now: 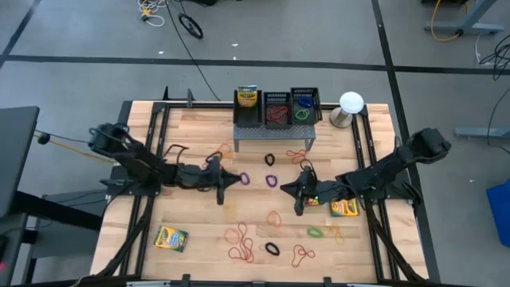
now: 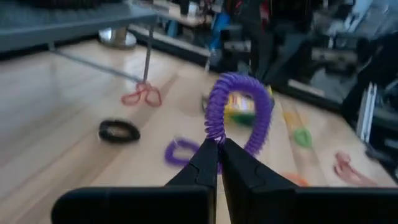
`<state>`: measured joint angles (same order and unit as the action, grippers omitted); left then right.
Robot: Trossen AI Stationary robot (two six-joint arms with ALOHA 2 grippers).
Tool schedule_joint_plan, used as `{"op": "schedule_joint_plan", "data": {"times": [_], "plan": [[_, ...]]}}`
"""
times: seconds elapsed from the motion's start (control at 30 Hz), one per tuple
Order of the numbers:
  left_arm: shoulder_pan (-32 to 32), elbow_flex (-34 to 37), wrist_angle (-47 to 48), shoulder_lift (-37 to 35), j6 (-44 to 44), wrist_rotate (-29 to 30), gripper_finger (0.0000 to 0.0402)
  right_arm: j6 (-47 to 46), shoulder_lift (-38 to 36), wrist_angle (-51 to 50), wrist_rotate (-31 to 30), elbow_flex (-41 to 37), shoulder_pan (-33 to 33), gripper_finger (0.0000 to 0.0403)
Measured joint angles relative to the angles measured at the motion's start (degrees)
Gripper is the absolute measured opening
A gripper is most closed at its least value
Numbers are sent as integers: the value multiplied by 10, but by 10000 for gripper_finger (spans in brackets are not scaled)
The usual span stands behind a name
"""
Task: Sort rubber bands into baskets
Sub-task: Put the purple spring rubberband into the right black basket on the shelf
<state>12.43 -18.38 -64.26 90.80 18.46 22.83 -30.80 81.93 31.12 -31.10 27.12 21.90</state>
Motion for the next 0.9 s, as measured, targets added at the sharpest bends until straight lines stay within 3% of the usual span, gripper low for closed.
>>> {"op": "schedule_joint_plan", "data": {"times": [0.27,0.43,0.53,0.7,0.9], "plan": [[-20,-55,-72,136,2,9,10,-14,91,-3,-51,105,-5,112],[-19,-82,-89,182,-2,10,10,-35,130,-13,-66,138,-21,178],[-18,-95,-92,196,-7,0,10,-35,148,-15,-63,150,-33,198],[-18,-103,-102,193,-32,-4,11,-42,166,-13,-46,166,-55,187],[-14,-107,-117,192,-47,-5,12,-46,165,-16,-29,165,-68,122]]}}
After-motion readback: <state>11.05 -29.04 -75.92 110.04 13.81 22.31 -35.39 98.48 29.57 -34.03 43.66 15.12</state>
